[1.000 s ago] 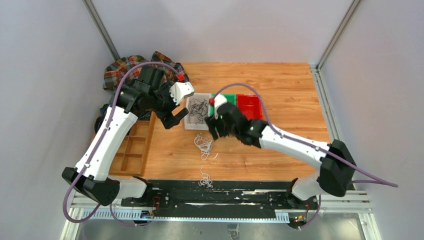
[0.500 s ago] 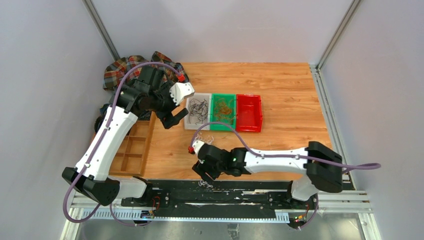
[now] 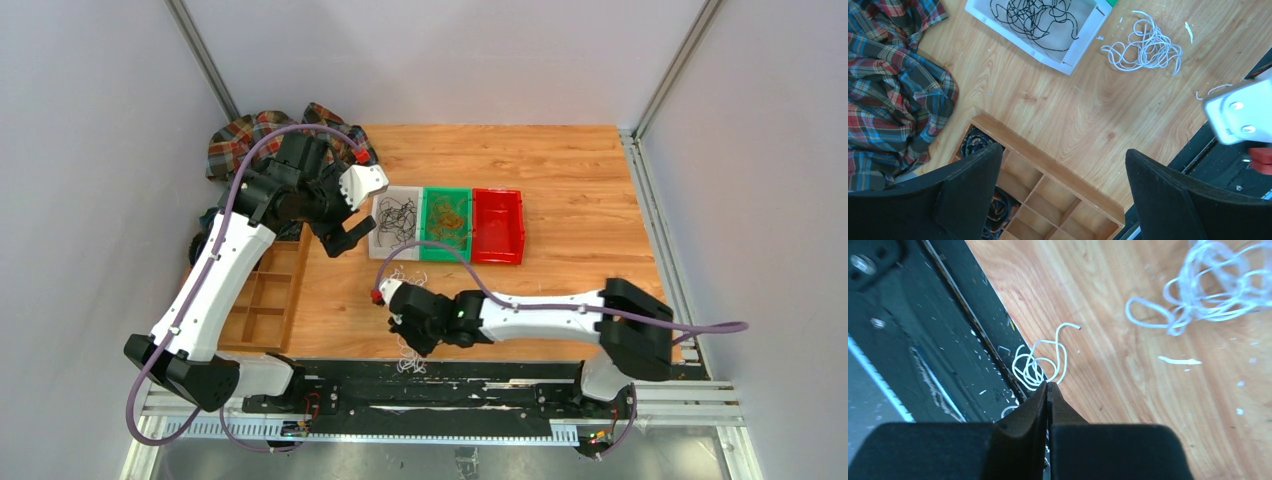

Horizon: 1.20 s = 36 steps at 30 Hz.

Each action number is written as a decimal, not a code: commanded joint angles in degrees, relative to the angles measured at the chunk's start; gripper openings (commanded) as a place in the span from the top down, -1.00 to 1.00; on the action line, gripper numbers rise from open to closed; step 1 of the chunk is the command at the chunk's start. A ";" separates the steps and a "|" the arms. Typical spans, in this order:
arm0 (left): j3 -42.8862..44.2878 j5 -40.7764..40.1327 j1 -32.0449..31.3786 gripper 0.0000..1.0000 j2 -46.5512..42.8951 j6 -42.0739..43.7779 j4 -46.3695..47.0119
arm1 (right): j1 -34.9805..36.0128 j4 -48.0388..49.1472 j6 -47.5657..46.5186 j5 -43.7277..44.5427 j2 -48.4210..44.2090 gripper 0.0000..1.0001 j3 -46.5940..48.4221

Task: Untangle the cables

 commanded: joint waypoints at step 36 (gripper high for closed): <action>-0.54 -1.77 0.24 -0.96 -2.58 2.36 0.00 | -0.53 2.68 2.75 -1.58 -1.39 0.99 -0.84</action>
